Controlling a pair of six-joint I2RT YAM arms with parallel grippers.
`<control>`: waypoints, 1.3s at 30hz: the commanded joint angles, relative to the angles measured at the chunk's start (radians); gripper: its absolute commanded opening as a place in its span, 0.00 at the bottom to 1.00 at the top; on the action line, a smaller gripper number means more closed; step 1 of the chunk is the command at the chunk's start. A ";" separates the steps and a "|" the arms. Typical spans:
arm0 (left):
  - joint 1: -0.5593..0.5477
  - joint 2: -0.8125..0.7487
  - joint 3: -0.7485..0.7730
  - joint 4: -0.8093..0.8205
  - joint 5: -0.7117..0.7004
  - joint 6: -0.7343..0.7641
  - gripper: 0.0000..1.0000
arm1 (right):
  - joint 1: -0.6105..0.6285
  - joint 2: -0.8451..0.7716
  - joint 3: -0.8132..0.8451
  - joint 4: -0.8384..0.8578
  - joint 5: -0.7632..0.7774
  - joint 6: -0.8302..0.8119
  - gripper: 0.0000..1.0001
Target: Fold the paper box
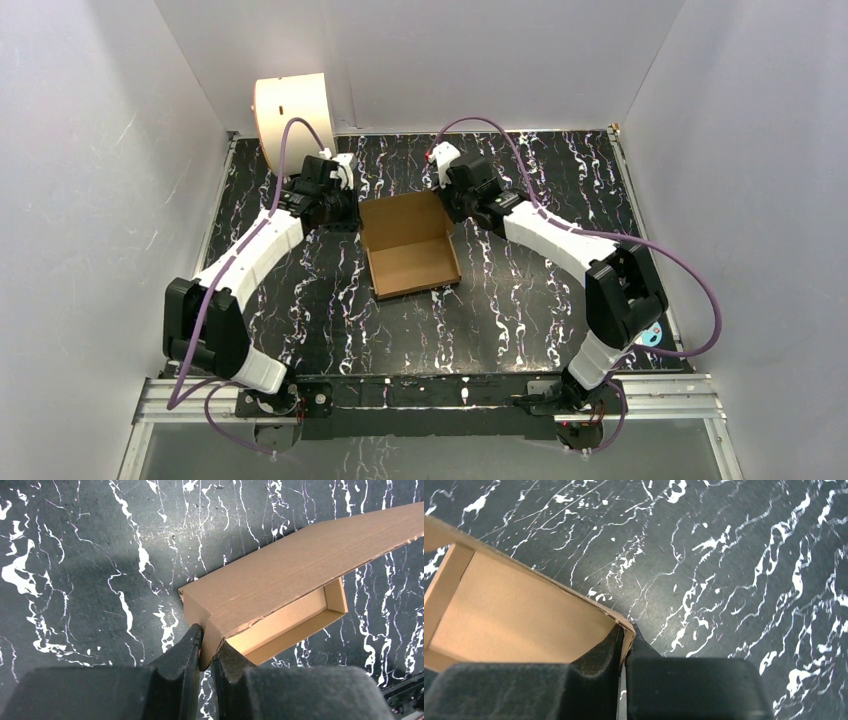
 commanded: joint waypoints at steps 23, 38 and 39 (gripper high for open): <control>-0.111 -0.067 -0.155 0.406 -0.178 -0.332 0.12 | 0.098 0.080 0.049 0.117 0.421 0.505 0.14; -0.209 -0.128 -0.330 0.510 -0.278 -0.394 0.12 | 0.220 -0.055 -0.193 0.294 0.632 0.575 0.16; -0.215 -0.139 -0.343 0.513 -0.284 -0.398 0.13 | 0.227 -0.062 -0.204 0.298 0.645 0.574 0.17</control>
